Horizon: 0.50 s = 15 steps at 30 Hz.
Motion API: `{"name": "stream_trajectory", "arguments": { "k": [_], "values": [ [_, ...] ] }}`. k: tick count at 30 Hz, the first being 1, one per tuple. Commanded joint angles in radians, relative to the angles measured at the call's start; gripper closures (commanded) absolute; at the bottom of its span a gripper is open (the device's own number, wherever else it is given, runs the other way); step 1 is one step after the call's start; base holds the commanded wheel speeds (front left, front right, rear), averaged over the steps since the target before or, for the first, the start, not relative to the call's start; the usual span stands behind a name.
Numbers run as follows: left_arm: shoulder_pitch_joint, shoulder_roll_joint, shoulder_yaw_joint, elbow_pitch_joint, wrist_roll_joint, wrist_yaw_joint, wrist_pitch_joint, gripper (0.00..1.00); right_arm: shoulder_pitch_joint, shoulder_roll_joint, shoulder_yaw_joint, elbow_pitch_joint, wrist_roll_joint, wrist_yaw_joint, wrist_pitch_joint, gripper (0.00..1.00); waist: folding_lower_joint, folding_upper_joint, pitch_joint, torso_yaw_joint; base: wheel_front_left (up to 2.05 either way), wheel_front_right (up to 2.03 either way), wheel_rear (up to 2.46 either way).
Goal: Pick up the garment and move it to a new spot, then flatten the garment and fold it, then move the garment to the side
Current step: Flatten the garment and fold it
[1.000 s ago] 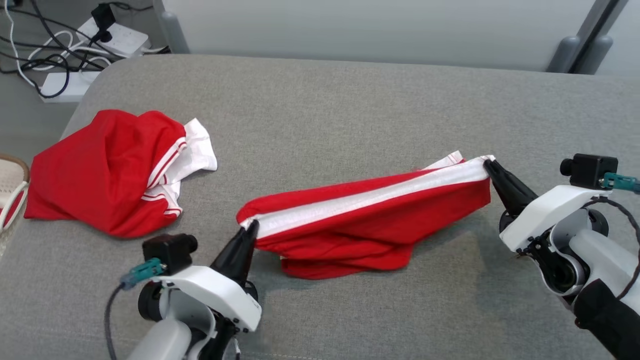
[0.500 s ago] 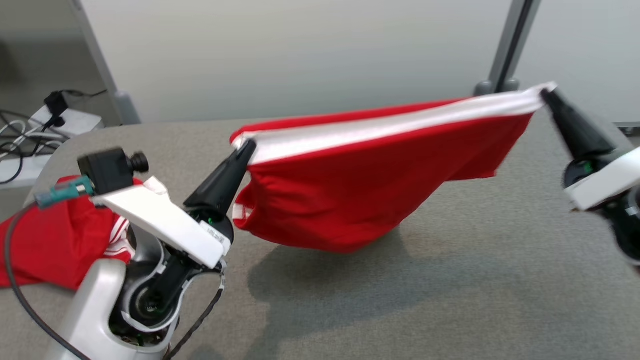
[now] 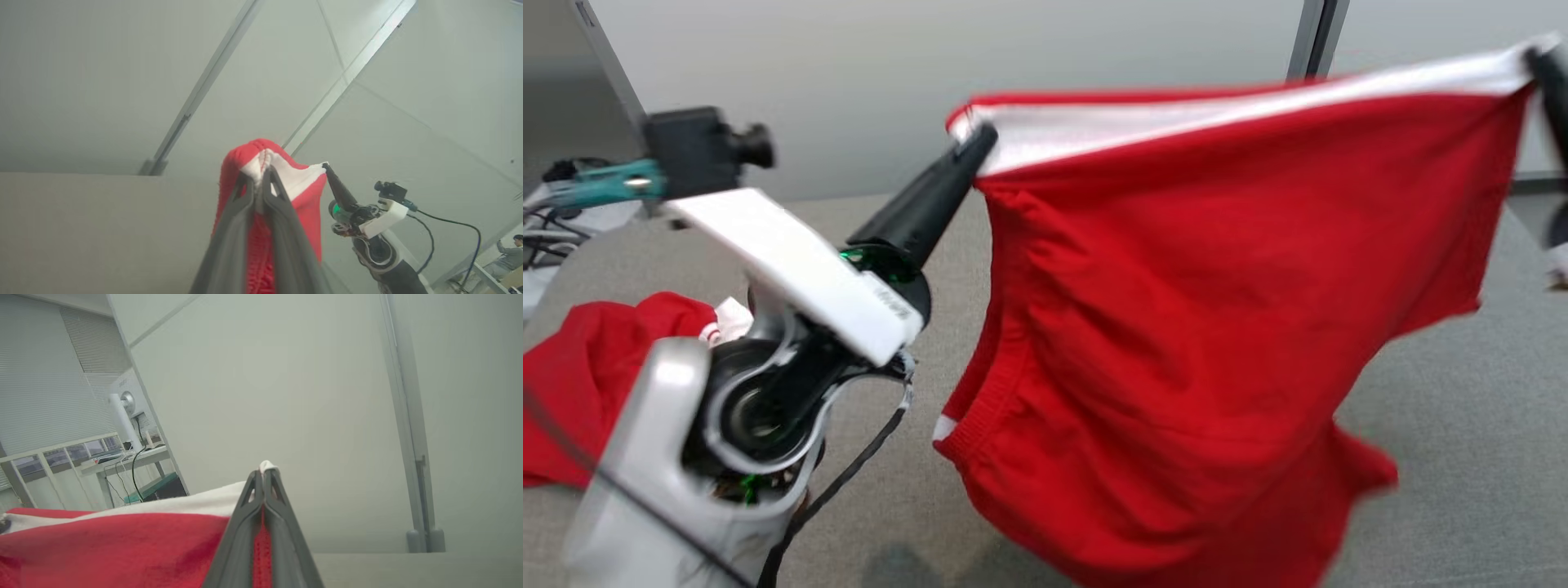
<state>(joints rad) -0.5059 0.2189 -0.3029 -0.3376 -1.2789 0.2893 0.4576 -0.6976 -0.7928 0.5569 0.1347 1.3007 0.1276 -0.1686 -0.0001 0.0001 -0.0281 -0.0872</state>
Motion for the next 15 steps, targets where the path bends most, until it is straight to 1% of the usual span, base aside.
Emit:
{"name": "stream_trajectory", "arguments": {
  "k": [1, 3, 4, 6, 7, 9, 10, 12, 15],
  "values": [
    [-0.091, 0.049, 0.005, 0.105, 0.074, -0.072, -0.028, 1.00, -0.030, 0.073, 0.032, 0.072, 0.007, 0.003, 0.074, 1.00, 0.0001, -0.0001, 0.034, 0.000, 0.00, 0.00, 0.00],
    [-0.152, 0.033, -0.003, 0.254, 0.121, -0.145, -0.094, 1.00, -0.118, 0.166, 0.064, 0.201, -0.008, 0.003, 0.139, 1.00, 0.0001, -0.0001, 0.061, -0.009, 0.00, 0.00, 0.00],
    [-0.152, 0.033, -0.003, 0.254, 0.121, -0.145, -0.094, 1.00, -0.118, 0.166, 0.064, 0.201, -0.008, 0.003, 0.139, 1.00, 0.0001, -0.0001, 0.061, -0.009, 0.00, 0.00, 0.00],
    [-0.251, 0.031, -0.021, 0.415, 0.204, -0.216, -0.174, 1.00, -0.246, 0.265, 0.092, 0.351, -0.054, 0.003, 0.171, 1.00, 0.0001, -0.0001, 0.095, -0.020, 0.00, 0.00, 0.00],
    [-0.311, 0.021, -0.020, 0.497, 0.237, -0.246, -0.224, 1.00, -0.314, 0.315, 0.098, 0.423, -0.075, 0.003, 0.166, 1.00, 0.0001, -0.0001, 0.109, -0.026, 0.00, 0.00, 0.00],
    [-0.432, -0.005, -0.016, 0.648, 0.301, -0.309, -0.349, 1.00, -0.447, 0.385, 0.108, 0.553, -0.143, 0.003, 0.107, 1.00, 0.0001, -0.0001, 0.126, -0.032, 0.00, 0.00, 0.00],
    [-0.489, -0.024, -0.011, 0.714, 0.317, -0.336, -0.405, 1.00, -0.509, 0.408, 0.103, 0.608, -0.173, 0.003, 0.059, 1.00, 0.0001, -0.0001, 0.136, -0.033, 0.00, 0.00, 0.00],
    [-0.594, -0.039, -0.030, 0.816, 0.369, -0.383, -0.502, 1.00, -0.620, 0.426, 0.108, 0.692, -0.245, 0.003, -0.035, 1.00, 0.0001, -0.0001, 0.164, -0.033, 0.00, 0.00, 0.00],
    [-0.674, -0.045, -0.093, 0.927, 0.423, -0.414, -0.592, 1.00, -0.695, 0.433, 0.150, 0.763, -0.324, 0.003, -0.075, 1.00, 0.0001, -0.0001, 0.204, -0.032, 0.00, 0.00, 0.00]
  ]
}}
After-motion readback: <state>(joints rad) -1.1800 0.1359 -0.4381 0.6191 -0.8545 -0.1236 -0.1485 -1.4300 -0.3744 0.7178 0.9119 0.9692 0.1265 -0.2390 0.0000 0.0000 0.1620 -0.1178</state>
